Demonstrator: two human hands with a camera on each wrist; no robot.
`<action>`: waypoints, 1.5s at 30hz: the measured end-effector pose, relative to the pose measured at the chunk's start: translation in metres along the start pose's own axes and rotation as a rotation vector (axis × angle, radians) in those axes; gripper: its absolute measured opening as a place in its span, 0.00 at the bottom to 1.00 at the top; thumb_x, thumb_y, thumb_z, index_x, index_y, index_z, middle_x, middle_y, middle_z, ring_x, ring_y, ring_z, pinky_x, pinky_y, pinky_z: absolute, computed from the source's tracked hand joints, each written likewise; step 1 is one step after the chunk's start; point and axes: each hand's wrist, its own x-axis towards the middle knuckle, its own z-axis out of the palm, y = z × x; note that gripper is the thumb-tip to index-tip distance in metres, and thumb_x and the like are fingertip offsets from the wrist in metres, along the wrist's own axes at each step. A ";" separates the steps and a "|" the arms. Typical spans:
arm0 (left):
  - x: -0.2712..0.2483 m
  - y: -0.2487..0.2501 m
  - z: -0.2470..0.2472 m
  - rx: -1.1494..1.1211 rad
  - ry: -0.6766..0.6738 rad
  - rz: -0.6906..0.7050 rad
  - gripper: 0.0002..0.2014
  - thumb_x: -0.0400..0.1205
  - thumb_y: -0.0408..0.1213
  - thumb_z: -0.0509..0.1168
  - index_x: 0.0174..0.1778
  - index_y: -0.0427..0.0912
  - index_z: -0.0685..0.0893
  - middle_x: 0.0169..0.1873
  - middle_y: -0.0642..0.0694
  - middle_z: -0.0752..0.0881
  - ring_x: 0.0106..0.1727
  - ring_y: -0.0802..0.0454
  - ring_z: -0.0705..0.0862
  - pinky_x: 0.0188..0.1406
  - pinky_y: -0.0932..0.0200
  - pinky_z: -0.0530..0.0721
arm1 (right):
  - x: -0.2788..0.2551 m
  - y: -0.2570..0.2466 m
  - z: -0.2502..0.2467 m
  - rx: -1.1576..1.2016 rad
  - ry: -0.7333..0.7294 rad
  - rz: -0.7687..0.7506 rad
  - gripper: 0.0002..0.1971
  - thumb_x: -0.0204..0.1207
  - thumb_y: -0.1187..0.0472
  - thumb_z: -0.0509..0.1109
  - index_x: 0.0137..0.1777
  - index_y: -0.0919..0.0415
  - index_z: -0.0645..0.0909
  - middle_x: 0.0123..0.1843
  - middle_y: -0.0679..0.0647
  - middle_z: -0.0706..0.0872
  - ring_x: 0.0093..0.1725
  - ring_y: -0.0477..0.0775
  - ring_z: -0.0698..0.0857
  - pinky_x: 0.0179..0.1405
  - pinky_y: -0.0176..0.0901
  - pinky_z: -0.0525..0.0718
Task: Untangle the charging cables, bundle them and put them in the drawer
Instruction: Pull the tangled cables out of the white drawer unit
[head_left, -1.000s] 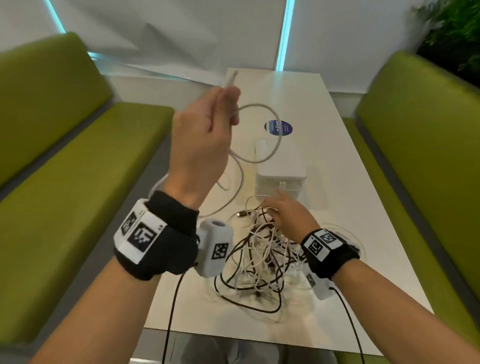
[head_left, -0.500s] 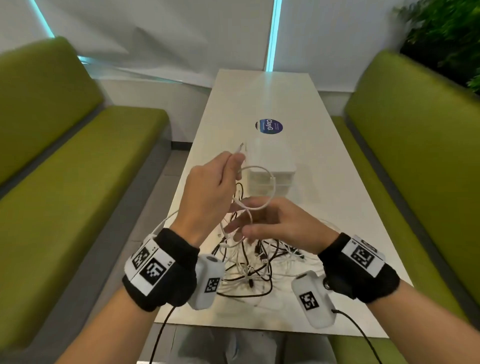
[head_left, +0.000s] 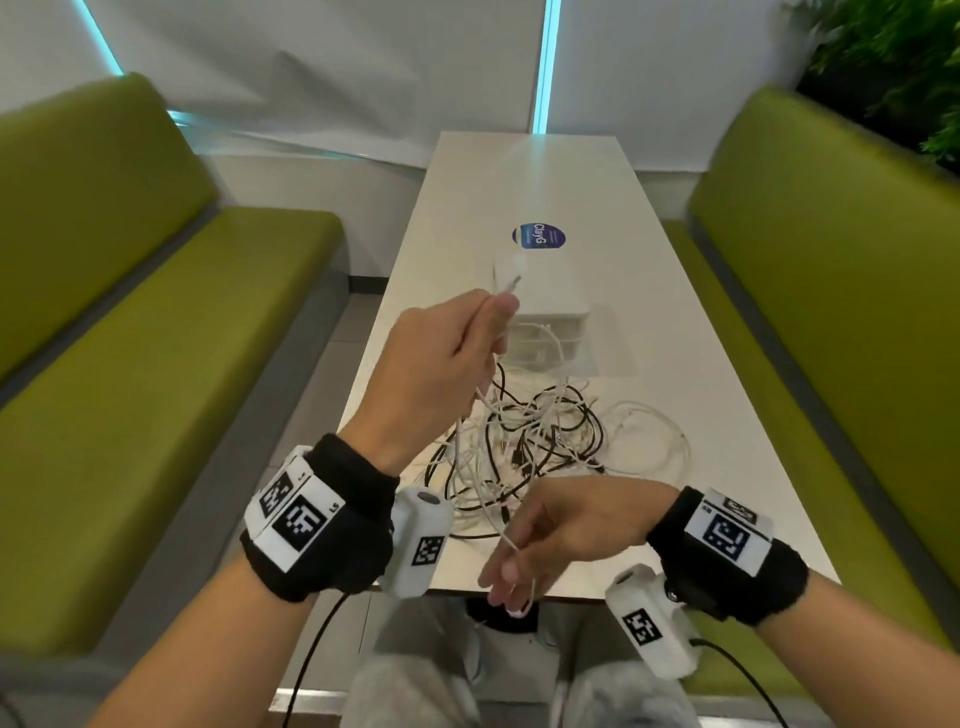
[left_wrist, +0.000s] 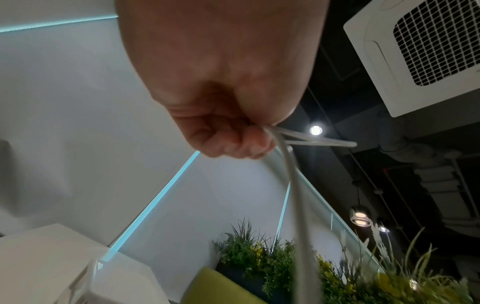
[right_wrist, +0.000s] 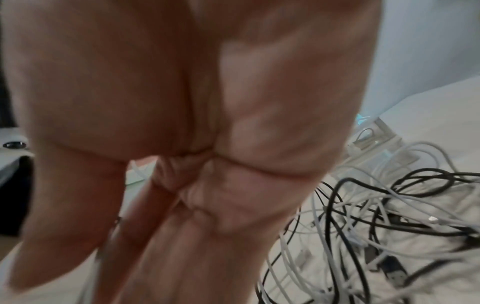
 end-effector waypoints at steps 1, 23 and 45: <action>-0.003 0.000 0.002 0.013 -0.036 0.000 0.20 0.89 0.48 0.56 0.31 0.50 0.75 0.17 0.48 0.79 0.15 0.55 0.75 0.19 0.62 0.74 | -0.001 0.002 0.002 -0.061 -0.014 0.043 0.15 0.82 0.61 0.70 0.66 0.66 0.84 0.61 0.59 0.89 0.60 0.55 0.88 0.64 0.49 0.85; -0.029 -0.010 0.031 0.079 -0.067 -0.022 0.19 0.89 0.50 0.53 0.36 0.47 0.79 0.28 0.49 0.87 0.27 0.56 0.87 0.33 0.50 0.86 | 0.030 0.041 0.034 -0.122 0.132 0.298 0.09 0.81 0.62 0.68 0.47 0.69 0.86 0.38 0.57 0.89 0.34 0.53 0.88 0.34 0.38 0.86; -0.057 0.024 0.025 0.163 0.037 0.057 0.27 0.88 0.51 0.57 0.23 0.50 0.58 0.17 0.54 0.59 0.22 0.54 0.60 0.22 0.63 0.57 | -0.027 -0.024 0.036 -0.229 0.258 0.082 0.25 0.73 0.52 0.78 0.70 0.49 0.78 0.57 0.48 0.89 0.47 0.48 0.89 0.57 0.49 0.87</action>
